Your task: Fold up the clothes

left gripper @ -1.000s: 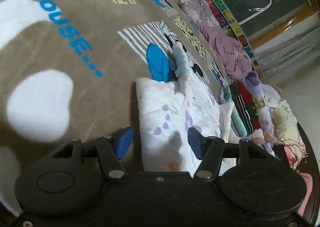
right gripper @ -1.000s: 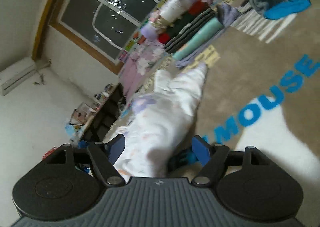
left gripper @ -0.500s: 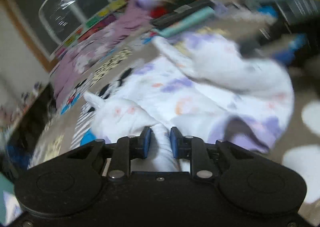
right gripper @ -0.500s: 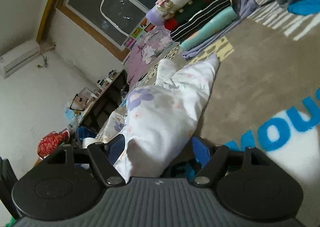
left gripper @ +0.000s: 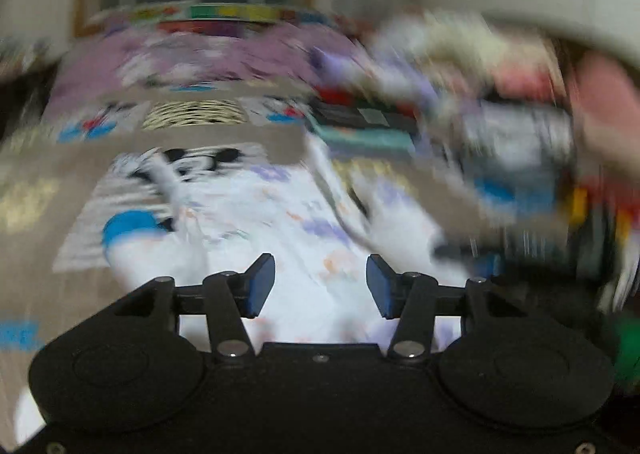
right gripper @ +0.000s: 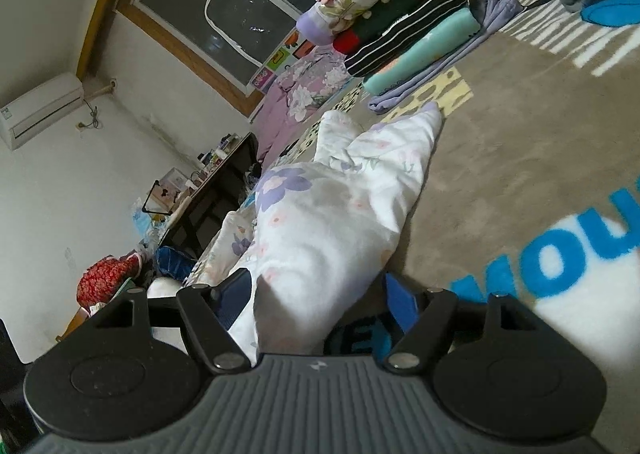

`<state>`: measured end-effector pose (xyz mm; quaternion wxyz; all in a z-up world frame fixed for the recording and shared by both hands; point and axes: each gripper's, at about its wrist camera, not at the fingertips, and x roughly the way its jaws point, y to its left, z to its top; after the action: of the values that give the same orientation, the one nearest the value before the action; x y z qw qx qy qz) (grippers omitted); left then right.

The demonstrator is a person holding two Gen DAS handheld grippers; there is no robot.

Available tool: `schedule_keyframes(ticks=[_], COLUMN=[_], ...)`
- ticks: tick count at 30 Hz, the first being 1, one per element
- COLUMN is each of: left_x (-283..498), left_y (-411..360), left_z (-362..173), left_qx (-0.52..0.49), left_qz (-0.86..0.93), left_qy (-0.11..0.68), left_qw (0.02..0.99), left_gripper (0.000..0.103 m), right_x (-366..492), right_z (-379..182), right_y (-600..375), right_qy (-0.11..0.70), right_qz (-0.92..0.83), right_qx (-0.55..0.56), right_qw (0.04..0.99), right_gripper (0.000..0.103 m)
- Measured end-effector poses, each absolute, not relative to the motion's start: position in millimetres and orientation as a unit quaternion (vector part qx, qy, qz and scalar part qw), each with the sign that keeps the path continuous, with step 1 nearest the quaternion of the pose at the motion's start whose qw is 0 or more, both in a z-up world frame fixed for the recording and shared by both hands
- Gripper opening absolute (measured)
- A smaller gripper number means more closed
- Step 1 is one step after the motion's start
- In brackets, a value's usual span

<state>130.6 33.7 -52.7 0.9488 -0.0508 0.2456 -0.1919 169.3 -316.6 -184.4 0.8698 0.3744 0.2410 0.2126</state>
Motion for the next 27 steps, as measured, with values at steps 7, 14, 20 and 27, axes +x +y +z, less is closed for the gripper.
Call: schedule_keyframes(ticks=[7, 14, 20, 27], left_x=[125, 150, 158, 176], left_y=[158, 137, 101, 63], left_z=[-60, -99, -109, -105], left_qx=[-0.328, -0.165, -0.11, -0.081], left_qz=[-0.012, 0.087, 0.012, -0.037], left_qy=[0.194, 0.285, 0.29, 0.293], left_qw=[0.925, 0.94, 0.951, 0.952], left_gripper=[0.048, 0.034, 0.022, 0.022], right_x=[168, 168, 169, 171], right_z=[-186, -185, -186, -187], right_y=[-317, -316, -317, -317], right_qy=[0.241, 0.241, 0.243, 0.245], right_qz=[0.21, 0.209, 0.211, 0.212], right_qx=[0.375, 0.374, 0.376, 0.378], right_qw=[0.87, 0.871, 0.869, 0.867], right_gripper=[0.072, 0.072, 0.072, 0.073])
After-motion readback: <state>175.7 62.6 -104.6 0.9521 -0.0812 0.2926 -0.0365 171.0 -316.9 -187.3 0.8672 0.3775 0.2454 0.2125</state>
